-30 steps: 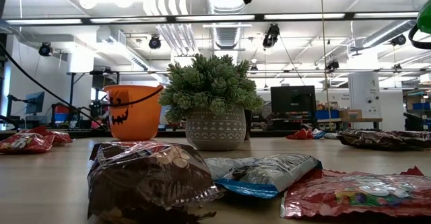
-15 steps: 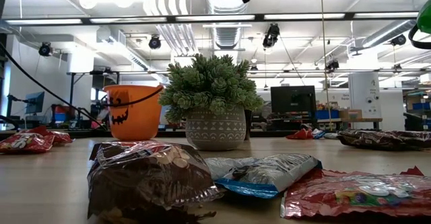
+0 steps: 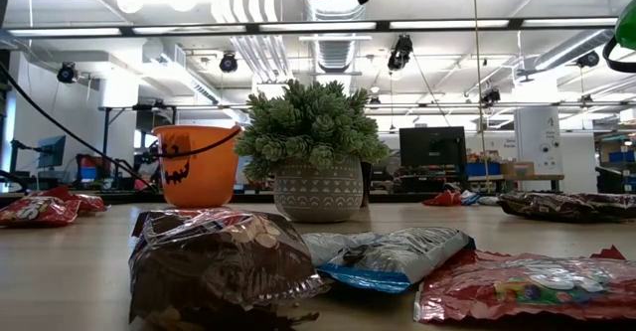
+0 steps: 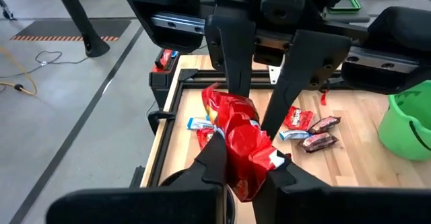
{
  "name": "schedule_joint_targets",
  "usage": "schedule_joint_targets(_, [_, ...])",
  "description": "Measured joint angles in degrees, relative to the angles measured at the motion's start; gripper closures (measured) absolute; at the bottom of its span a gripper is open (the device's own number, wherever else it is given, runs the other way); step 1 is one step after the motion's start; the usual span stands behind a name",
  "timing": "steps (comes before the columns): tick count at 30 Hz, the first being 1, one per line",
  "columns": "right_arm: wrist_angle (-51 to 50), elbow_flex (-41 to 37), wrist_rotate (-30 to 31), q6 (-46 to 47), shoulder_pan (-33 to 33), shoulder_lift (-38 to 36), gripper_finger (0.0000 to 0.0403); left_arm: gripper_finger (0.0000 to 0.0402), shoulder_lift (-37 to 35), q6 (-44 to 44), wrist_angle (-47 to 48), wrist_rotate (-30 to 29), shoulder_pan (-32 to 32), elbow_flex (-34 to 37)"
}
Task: Organize candy in baskets
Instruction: Put the red candy into the orange bucket
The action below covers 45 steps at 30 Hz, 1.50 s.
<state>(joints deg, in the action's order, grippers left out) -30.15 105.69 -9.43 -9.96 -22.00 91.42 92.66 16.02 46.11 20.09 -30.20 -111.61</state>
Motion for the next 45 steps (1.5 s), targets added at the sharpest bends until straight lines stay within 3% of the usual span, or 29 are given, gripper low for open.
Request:
schedule_joint_targets(10, [-0.22,0.00,0.41,-0.14,0.00,0.00,0.0255,0.0396,-0.14,2.15,1.68,-0.27,-0.01,0.01])
schedule_joint_targets(14, [-0.20,0.00,0.49,-0.75,-0.04,0.00,0.0231,0.0397,-0.78,2.84,5.22,-5.12,-0.14,0.01])
schedule_joint_targets(19, [-1.78,0.00,1.32,-2.58,-0.54,0.00,0.0223,0.0397,-1.22,3.28,11.69,-10.57,-0.71,0.02])
schedule_joint_targets(25, [-6.22,0.00,11.11,-2.73,-0.94,0.00,0.0222,0.0397,-1.27,2.56,24.38,-23.73,-1.62,0.02])
schedule_joint_targets(33, [-9.74,0.00,13.97,-2.62,-1.47,0.00,0.0223,0.0398,-1.24,-3.95,35.77,-26.09,-3.10,0.02])
schedule_joint_targets(40, [-11.81,-0.07,13.97,-2.04,-1.44,0.00,0.0223,0.0396,-1.03,-6.28,42.72,-35.73,-3.10,0.02])
schedule_joint_targets(45, [-11.83,-0.11,13.98,-2.00,-1.44,0.00,0.0223,0.0387,-1.03,-6.31,43.91,-36.05,-3.08,0.02])
